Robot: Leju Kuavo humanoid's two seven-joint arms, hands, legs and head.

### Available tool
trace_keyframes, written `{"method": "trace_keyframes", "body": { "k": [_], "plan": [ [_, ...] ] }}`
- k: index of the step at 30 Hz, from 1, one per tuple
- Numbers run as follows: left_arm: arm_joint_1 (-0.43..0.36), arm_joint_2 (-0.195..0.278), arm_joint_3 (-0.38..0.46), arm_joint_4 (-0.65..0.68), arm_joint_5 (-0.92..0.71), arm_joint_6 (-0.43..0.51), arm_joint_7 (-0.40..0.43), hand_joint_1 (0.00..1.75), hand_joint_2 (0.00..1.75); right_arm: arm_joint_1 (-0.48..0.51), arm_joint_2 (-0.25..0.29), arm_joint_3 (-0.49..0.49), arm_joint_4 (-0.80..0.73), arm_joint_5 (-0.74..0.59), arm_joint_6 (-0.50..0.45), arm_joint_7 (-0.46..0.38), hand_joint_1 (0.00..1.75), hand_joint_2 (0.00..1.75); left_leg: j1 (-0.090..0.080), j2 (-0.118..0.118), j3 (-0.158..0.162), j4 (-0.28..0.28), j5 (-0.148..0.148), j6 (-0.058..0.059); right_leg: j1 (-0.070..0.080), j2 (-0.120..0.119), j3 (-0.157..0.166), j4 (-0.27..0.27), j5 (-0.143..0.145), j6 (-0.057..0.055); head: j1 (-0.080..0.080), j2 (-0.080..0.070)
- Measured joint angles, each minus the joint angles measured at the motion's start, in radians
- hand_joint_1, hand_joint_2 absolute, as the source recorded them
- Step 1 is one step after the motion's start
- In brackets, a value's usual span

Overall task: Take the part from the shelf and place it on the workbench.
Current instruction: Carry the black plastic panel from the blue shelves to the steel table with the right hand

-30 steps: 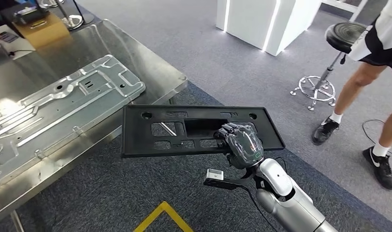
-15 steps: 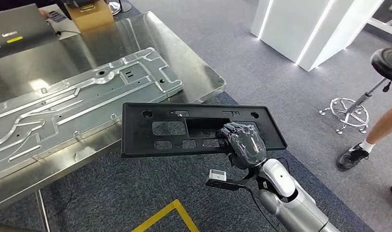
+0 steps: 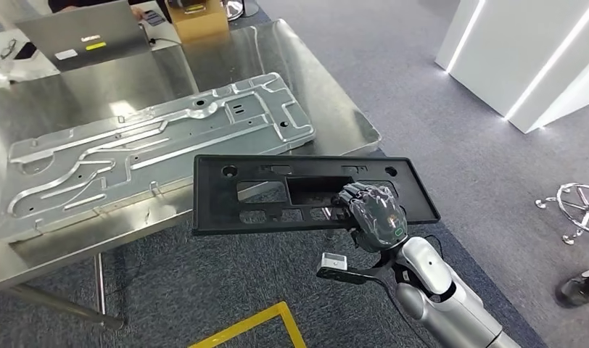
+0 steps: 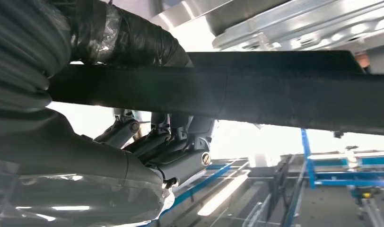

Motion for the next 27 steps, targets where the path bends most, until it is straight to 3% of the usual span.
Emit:
{"method": "trace_keyframes", "body": {
  "k": [1, 2, 4, 5, 7, 8, 10, 12, 14, 15, 16, 17, 18, 20, 21, 23, 27],
  "plan": [
    [-0.001, 0.000, 0.000, 0.000, 0.000, 0.000, 0.000, 0.00, 1.75, 0.003, -0.001, -0.001, 0.000, 0.000, 0.000, 0.000, 1.75, 1.75, 0.004, 0.005, -0.022, 0.040, -0.008, -0.004, 0.000, -0.014, 0.003, 0.000, -0.003, 0.001, 0.000, 0.000],
    [0.000, 0.000, 0.000, 0.000, 0.000, 0.000, 0.001, 0.00, 1.75, 0.006, -0.003, -0.001, 0.000, 0.000, -0.001, 0.000, 1.75, 1.75, 0.007, 0.008, -0.026, 0.043, 0.004, -0.008, -0.001, -0.027, 0.007, 0.001, -0.007, 0.003, 0.000, 0.000],
    [0.001, 0.001, 0.000, 0.000, 0.000, 0.000, 0.002, 0.00, 1.75, 0.012, -0.007, -0.004, -0.004, -0.001, -0.002, 0.000, 1.75, 1.75, 0.011, 0.028, 0.028, -0.063, 0.069, -0.011, -0.003, -0.052, 0.018, 0.003, -0.018, 0.010, 0.000, 0.000],
    [0.001, 0.002, 0.000, 0.000, 0.000, 0.000, 0.002, 0.00, 1.75, 0.014, -0.010, -0.007, -0.007, -0.002, -0.002, 0.000, 1.75, 1.75, 0.008, 0.051, 0.062, -0.129, 0.093, -0.008, -0.002, -0.063, 0.024, 0.004, -0.023, 0.016, 0.000, 0.000],
    [0.001, 0.002, 0.000, 0.000, 0.000, 0.000, 0.002, 0.00, 1.75, 0.015, -0.019, -0.013, -0.014, -0.004, -0.002, 0.000, 1.75, 1.75, 0.001, 0.081, 0.102, -0.210, 0.113, 0.003, 0.003, -0.083, 0.032, 0.005, -0.033, 0.028, 0.000, 0.000],
    [0.000, 0.002, 0.000, 0.000, 0.000, 0.000, 0.002, 0.00, 1.75, 0.016, -0.024, -0.016, -0.017, -0.006, -0.002, 0.001, 1.75, 1.75, -0.004, 0.081, 0.103, -0.215, 0.108, 0.011, 0.006, -0.093, 0.035, 0.002, -0.035, 0.034, 0.000, 0.000],
    [0.001, 0.003, -0.003, 0.000, -0.005, -0.003, 0.002, 0.00, 1.75, 0.020, -0.032, -0.023, -0.024, -0.013, -0.001, 0.000, 1.75, 1.75, -0.003, 0.055, 0.105, -0.222, 0.110, 0.025, 0.005, -0.105, 0.044, -0.001, -0.041, 0.046, 0.001, 0.000],
    [0.000, 0.004, -0.008, 0.000, -0.013, -0.008, 0.001, 0.00, 1.75, 0.023, -0.040, -0.032, -0.030, -0.021, 0.002, -0.001, 1.75, 1.75, -0.001, 0.032, 0.113, -0.232, 0.113, 0.038, 0.001, -0.067, 0.033, 0.039, -0.073, 0.053, 0.001, 0.000],
    [-0.003, 0.005, -0.016, 0.000, -0.018, -0.012, 0.001, 0.00, 1.75, 0.027, -0.051, -0.041, -0.033, -0.027, 0.006, -0.001, 1.75, 1.75, -0.001, 0.008, 0.117, -0.237, 0.115, 0.048, 0.001, -0.010, -0.027, 0.157, -0.133, 0.052, 0.002, 0.000],
    [-0.004, 0.006, -0.019, 0.000, -0.019, -0.013, 0.000, 0.00, 1.75, 0.031, -0.057, -0.045, -0.033, -0.028, 0.009, -0.001, 1.75, 1.75, -0.003, -0.006, 0.116, -0.236, 0.114, 0.051, 0.003, 0.004, -0.066, 0.223, -0.156, 0.050, 0.002, 0.000],
    [-0.005, 0.006, -0.021, 0.000, -0.018, -0.014, 0.000, 0.00, 1.75, 0.036, -0.062, -0.048, -0.033, -0.025, 0.011, 0.001, 1.75, 1.75, -0.005, -0.020, 0.117, -0.235, 0.114, 0.052, 0.004, 0.010, -0.096, 0.266, -0.161, 0.048, 0.002, 0.000],
    [-0.005, 0.006, -0.023, 0.000, -0.018, -0.015, 0.000, 0.00, 1.75, 0.041, -0.066, -0.052, -0.033, -0.018, 0.013, 0.005, 1.75, 1.75, -0.007, -0.032, 0.117, -0.234, 0.113, 0.054, 0.004, 0.012, -0.111, 0.276, -0.147, 0.046, 0.002, 0.000],
    [-0.004, 0.006, -0.023, 0.000, -0.018, -0.016, 0.000, 0.00, 1.75, 0.043, -0.071, -0.056, -0.033, -0.006, 0.018, 0.010, 1.75, 1.75, -0.009, -0.042, 0.118, -0.231, 0.111, 0.055, 0.005, 0.014, -0.107, 0.248, -0.113, 0.042, 0.002, 0.000],
    [-0.003, 0.006, -0.023, 0.000, -0.016, -0.017, -0.001, 0.00, 1.75, 0.034, -0.088, -0.062, -0.033, 0.025, 0.038, 0.024, 1.75, 1.75, -0.012, -0.058, 0.120, -0.225, 0.106, 0.055, 0.007, 0.023, -0.067, 0.127, -0.031, 0.032, 0.002, 0.000],
    [-0.002, 0.006, -0.024, 0.000, -0.015, -0.018, 0.000, 0.00, 1.75, 0.025, -0.098, -0.065, -0.032, 0.035, 0.054, 0.031, 1.75, 1.75, -0.014, -0.065, 0.118, -0.221, 0.104, 0.052, 0.008, 0.030, -0.050, 0.075, -0.006, 0.028, 0.002, 0.000],
    [-0.001, 0.009, -0.024, 0.000, -0.012, -0.018, 0.000, 0.00, 1.75, 0.011, -0.114, -0.070, -0.031, 0.040, 0.090, 0.045, 1.75, 1.75, -0.018, -0.072, 0.112, -0.215, 0.100, 0.051, 0.010, 0.039, -0.037, 0.028, 0.006, 0.028, 0.002, 0.000],
    [0.000, 0.015, -0.024, 0.000, -0.010, -0.020, -0.001, 0.00, 1.75, -0.020, -0.130, -0.080, -0.027, 0.026, 0.125, 0.047, 1.75, 1.75, -0.016, -0.069, 0.113, -0.218, 0.099, 0.053, 0.012, 0.043, -0.037, 0.022, 0.008, 0.028, 0.002, 0.000]
  ]
}}
